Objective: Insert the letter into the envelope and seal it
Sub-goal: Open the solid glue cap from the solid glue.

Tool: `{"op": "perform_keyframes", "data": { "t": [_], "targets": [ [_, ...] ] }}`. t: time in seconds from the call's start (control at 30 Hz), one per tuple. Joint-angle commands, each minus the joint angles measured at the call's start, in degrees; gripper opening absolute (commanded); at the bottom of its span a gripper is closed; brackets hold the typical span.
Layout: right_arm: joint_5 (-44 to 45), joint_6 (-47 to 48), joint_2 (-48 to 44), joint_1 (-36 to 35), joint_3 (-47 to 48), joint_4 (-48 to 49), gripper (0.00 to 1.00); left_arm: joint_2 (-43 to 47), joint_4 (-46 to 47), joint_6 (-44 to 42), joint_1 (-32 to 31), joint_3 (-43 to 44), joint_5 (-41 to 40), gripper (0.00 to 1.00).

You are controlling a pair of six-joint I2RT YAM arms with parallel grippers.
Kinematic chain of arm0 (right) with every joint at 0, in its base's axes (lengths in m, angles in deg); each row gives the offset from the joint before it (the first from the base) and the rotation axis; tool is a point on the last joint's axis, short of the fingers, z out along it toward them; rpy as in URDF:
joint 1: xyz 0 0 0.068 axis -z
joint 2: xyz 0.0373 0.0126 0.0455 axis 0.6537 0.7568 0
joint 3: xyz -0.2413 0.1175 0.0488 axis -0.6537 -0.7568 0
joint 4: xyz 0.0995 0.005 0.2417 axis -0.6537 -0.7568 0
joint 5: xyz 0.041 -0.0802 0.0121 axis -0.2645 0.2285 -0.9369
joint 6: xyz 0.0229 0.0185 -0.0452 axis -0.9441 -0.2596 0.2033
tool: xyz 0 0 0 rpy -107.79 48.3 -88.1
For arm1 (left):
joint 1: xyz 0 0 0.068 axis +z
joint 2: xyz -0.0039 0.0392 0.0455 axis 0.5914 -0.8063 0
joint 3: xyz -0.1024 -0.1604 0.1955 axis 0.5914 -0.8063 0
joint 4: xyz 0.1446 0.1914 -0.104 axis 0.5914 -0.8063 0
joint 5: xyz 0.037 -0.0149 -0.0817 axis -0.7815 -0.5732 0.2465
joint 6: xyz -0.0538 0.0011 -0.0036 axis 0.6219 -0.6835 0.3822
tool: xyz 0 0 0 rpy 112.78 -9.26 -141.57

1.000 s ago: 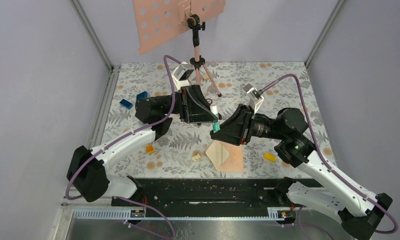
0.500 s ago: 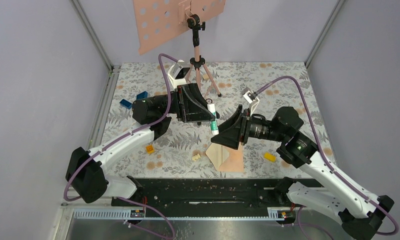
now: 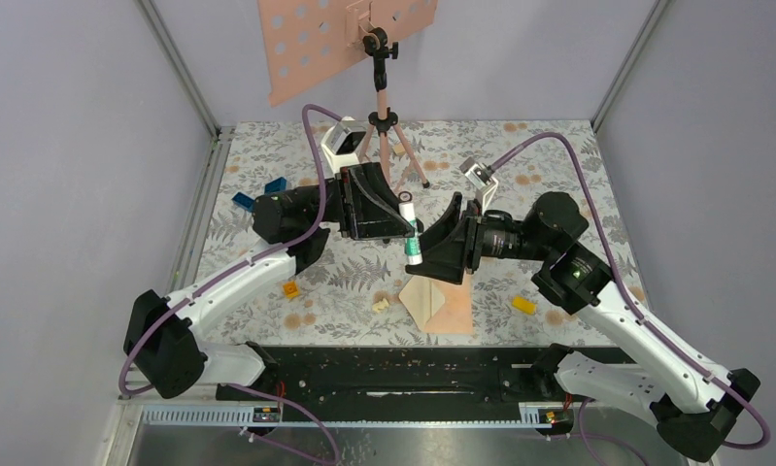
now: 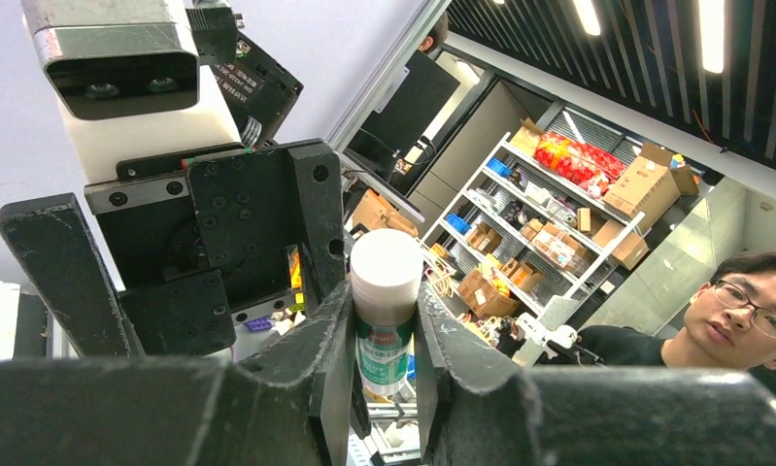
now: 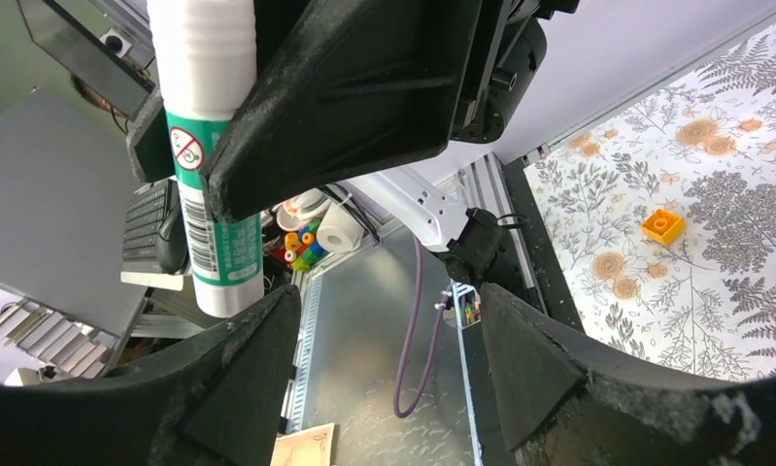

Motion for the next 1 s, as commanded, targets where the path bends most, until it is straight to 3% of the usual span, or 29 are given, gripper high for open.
{"op": "perform_keyframes", "data": {
  "t": [0.0, 0.37, 0.57, 0.67, 0.8, 0.93, 0.97],
  "targets": [
    [-5.8, 0.4, -1.3, 0.0, 3.8, 3.2, 0.76, 0.9, 0.7, -2.1, 0.2, 1.7, -0.5, 0.00],
    [-10.2, -6.3, 0.8, 0.0, 6.7, 12.0, 0.81, 0.5, 0.2, -2.3, 0.2, 1.5, -0.9, 0.00],
    [-7.5, -11.1, 4.2, 0.0, 7.2, 19.0, 0.76, 0.6, 0.1, -2.5, 0.2, 1.4, -1.0, 0.00],
    [-6.5, -13.7, 5.3, -0.1, 6.6, 22.5, 0.60, 0.7, -0.1, -2.7, 0.2, 1.3, -0.9, 0.00],
    [-4.4, -16.5, 5.5, 0.0, 5.0, 25.8, 0.24, 0.6, 0.0, -2.7, 0.2, 1.1, -0.8, 0.00],
    [-1.4, -16.7, 4.5, 0.1, 2.7, 24.6, 0.00, 0.7, 0.4, -2.7, 0.2, 1.1, -0.4, 0.00],
    [-1.0, -16.2, 4.2, 0.1, 2.2, 23.9, 0.00, 0.8, 0.0, -2.7, 0.3, 1.4, -0.4, 0.10]
  ]
}}
